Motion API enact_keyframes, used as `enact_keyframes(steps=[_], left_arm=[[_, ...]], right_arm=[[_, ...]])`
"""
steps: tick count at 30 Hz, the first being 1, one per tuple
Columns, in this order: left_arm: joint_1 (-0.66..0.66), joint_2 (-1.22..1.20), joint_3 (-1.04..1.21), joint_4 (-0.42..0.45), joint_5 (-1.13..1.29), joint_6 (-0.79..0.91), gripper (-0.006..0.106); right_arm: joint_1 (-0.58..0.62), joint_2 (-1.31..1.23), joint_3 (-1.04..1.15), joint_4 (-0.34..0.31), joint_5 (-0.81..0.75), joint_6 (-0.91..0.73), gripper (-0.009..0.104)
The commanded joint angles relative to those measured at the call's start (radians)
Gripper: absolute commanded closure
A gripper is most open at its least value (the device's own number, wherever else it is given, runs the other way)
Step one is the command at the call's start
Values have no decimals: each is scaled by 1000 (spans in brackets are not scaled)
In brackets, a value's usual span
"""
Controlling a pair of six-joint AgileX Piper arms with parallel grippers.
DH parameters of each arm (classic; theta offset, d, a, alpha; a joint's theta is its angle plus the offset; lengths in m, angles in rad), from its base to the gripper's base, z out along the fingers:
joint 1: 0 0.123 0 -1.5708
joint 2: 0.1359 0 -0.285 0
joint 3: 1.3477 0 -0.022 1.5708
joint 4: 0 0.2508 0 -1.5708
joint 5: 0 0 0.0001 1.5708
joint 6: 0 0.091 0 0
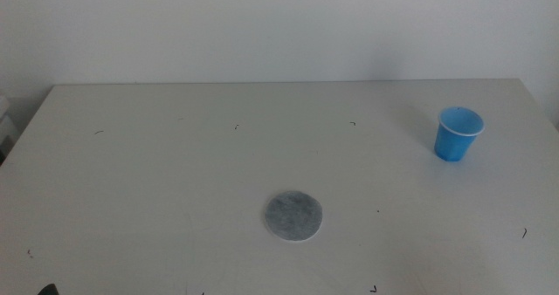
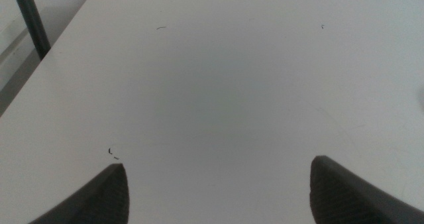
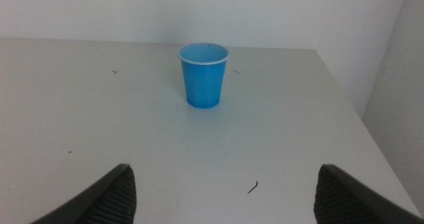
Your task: Place an empty cup on a cup mat.
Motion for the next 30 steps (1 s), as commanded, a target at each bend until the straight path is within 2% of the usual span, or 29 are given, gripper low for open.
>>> enact_keyframes(steps=[1,9,18,25,30], left_arm=[[1,-13,-6,0,-67,-11,-5],[1,-13,-6,0,-67,-11,-5],[1,-13,-6,0,-67,-11,-5],[1,-13,-6,0,-67,-11,-5],[1,-13,-6,0,-67,-11,-5]], right_arm=[[0,-6,-60,-9,-75,-7,22],[0,102,-221,-11,-37,-7,22],[0,344,-413,-10,-13,-7,22],[0,563,-643,-2,118,3,22],[0,722,-841,6,289,68,22]])
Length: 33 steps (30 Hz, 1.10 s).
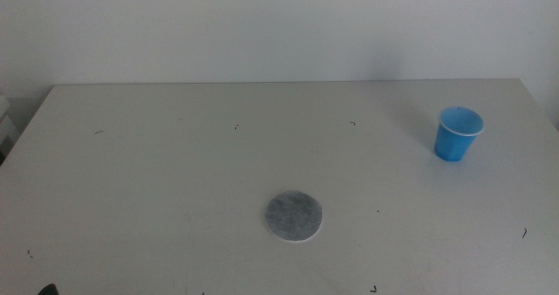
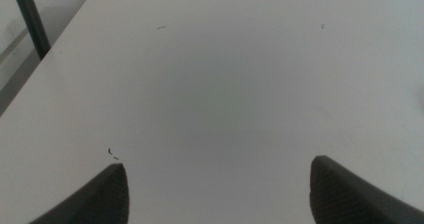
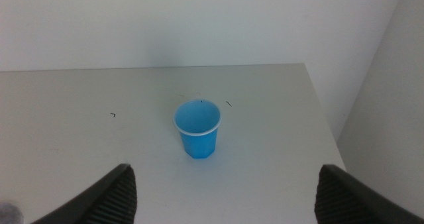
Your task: Place an empty cup on a cup mat.
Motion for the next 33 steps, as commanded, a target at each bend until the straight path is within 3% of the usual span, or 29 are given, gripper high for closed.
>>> enact_keyframes(steps=[1,16,21,27,33], left_arm=[[1,-13,-6,0,-67,-11,-5],[1,-13,-6,0,-67,-11,-5],[1,-13,-6,0,-67,-11,-5],[1,-13,-6,0,-67,-11,-5],[1,-13,-6,0,-67,-11,-5]], right_arm=[[0,78,-126,-6,21,31,22],[0,565,-607,31,305,47,22],[0,711,-676,31,295,47,22],[0,804,-679,27,139,48,22],[-1,912,-681,64,111,51,22]])
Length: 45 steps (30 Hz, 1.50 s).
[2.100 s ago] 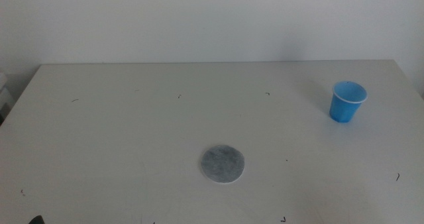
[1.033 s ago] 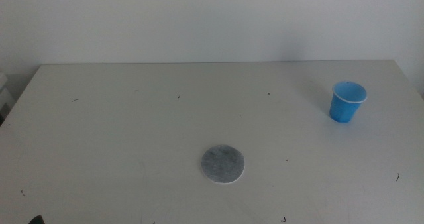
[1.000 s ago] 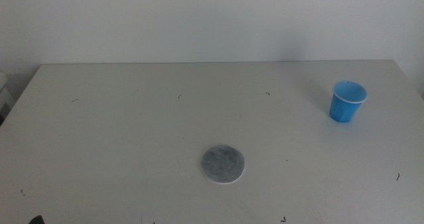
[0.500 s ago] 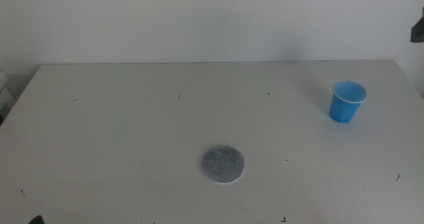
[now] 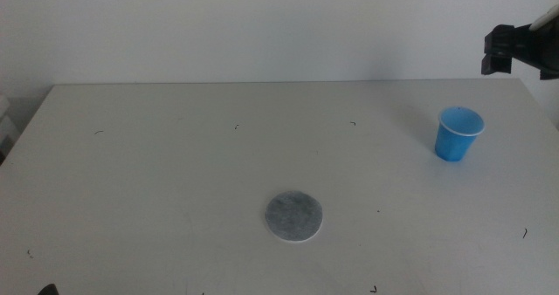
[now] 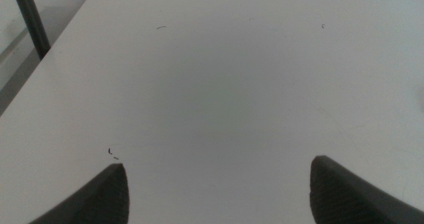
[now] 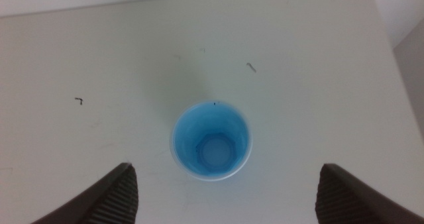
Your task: Place an empty cup on a cup mat.
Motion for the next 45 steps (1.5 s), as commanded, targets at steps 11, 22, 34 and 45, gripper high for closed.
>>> enact_keyframes(steps=[11,22,34,45], left_arm=[[1,-13,-6,0,-67,-11,-5],[1,-13,-6,0,-67,-11,-5],[1,-13,-6,0,-67,-11,-5],[1,-13,-6,0,-67,-11,-5]], right_arm=[[-25,186,-157,3,39,-12,22],[-86,347,-306,33,132,-12,22],[-86,461,-313,67,123,-12,31],[-87,460,-314,104,103,-13,96]])
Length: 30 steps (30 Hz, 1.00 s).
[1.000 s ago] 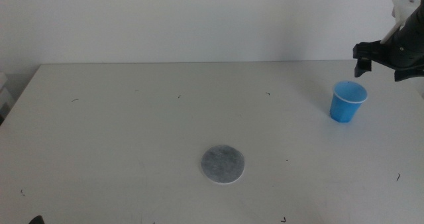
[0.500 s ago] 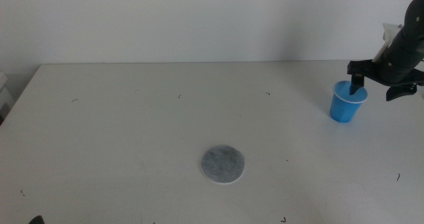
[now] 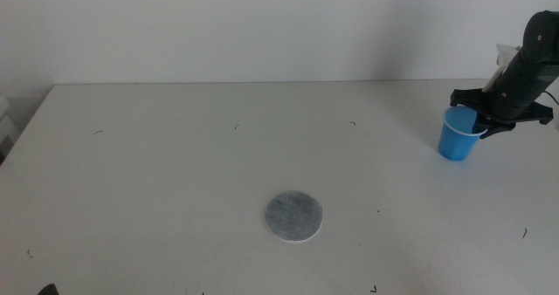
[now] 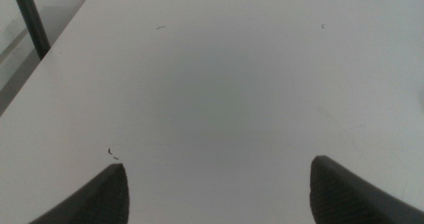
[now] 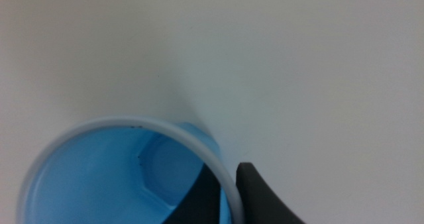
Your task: Place an empty cup on a cup mat.
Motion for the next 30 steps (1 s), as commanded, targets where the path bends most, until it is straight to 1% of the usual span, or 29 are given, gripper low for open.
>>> enact_keyframes(steps=[1,4,7,11,13,17,24,27,30], left_arm=[[1,-13,-6,0,-67,-11,-5],[1,-13,-6,0,-67,-11,-5],[1,-13,-6,0,-67,-11,-5],[1,-13,-6,0,-67,-11,-5],[1,-13,-6,0,-67,-11,-5],[1,-13,-6,0,-67,-11,-5],[1,-13,-6,0,-67,-11,-5],[1,-13,-6,0,-67,-11,-5],[1,-13,-6,0,-67,-11,-5]], right_arm=[[-7,-73,-32,-3,-24,-10,96],[-5,-102,-32,-1,-6,-38,96],[3,-170,-16,8,14,-100,96],[36,-324,103,48,-50,-120,96],[71,-396,183,55,-83,-134,96],[192,-515,280,79,-113,-134,96],[428,-524,287,181,-130,-125,96],[502,-486,287,180,-161,-83,96],[539,-437,287,177,-185,-65,96]])
